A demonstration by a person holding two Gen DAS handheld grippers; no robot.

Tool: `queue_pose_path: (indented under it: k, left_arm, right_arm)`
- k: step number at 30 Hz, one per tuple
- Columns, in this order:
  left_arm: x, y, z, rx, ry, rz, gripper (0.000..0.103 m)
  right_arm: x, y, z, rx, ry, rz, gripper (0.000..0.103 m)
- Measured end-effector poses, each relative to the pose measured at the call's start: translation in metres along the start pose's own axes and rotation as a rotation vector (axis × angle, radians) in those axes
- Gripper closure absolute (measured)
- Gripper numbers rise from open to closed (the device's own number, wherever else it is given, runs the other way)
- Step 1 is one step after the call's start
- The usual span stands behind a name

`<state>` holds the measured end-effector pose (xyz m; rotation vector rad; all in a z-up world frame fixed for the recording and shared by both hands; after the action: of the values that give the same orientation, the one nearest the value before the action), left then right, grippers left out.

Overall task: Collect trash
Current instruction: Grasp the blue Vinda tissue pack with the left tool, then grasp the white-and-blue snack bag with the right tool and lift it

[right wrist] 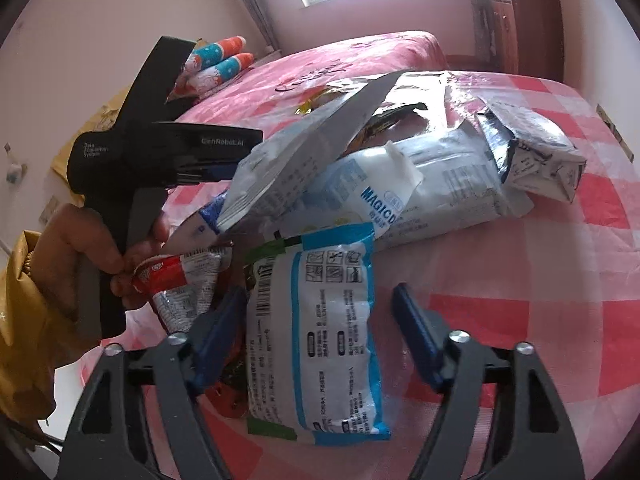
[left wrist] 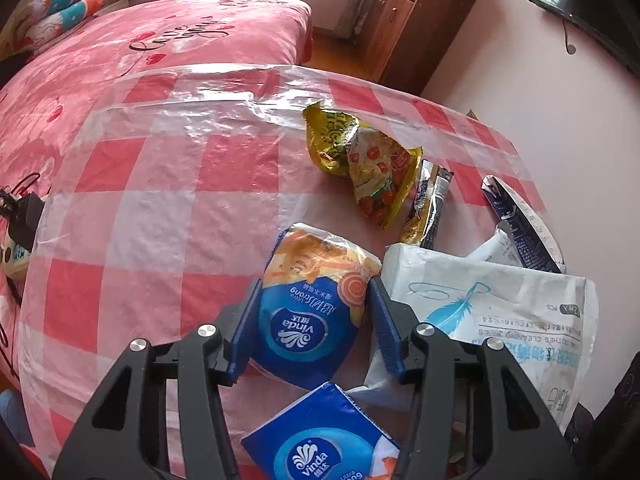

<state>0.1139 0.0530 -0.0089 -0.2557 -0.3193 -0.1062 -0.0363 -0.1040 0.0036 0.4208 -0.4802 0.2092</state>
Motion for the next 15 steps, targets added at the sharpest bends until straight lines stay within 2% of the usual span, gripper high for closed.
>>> queue_pose_path:
  k: [1,7,15]
  left_arm:
    - [0.0,0.001,0.001,0.001,-0.004,0.004,0.051]
    - [-0.007,0.009,0.008,-0.018,-0.032,0.045,0.053]
    - [-0.013,0.02,0.03,-0.04,-0.089,0.081,0.054]
  right_arm:
    - [0.0,-0.001,-0.001,0.001,-0.001,-0.001,0.042]
    - [-0.002,0.0,-0.001,0.016,-0.019,0.006,0.053]
    - [-0.009,0.001,0.011,0.072,-0.086,0.028,0.054]
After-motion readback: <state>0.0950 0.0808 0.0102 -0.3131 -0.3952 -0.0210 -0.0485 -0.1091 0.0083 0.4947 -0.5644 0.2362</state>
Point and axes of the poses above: each gripper's, at about its wrist camera, not at the fingertips, and z roughly against the way its jaws point, y to its left, x to its top, the point moved 2 cm from there along -z, roughly the way its jaws point, and after that the axes turned 10 degrees about y, right-handed, at the moved point
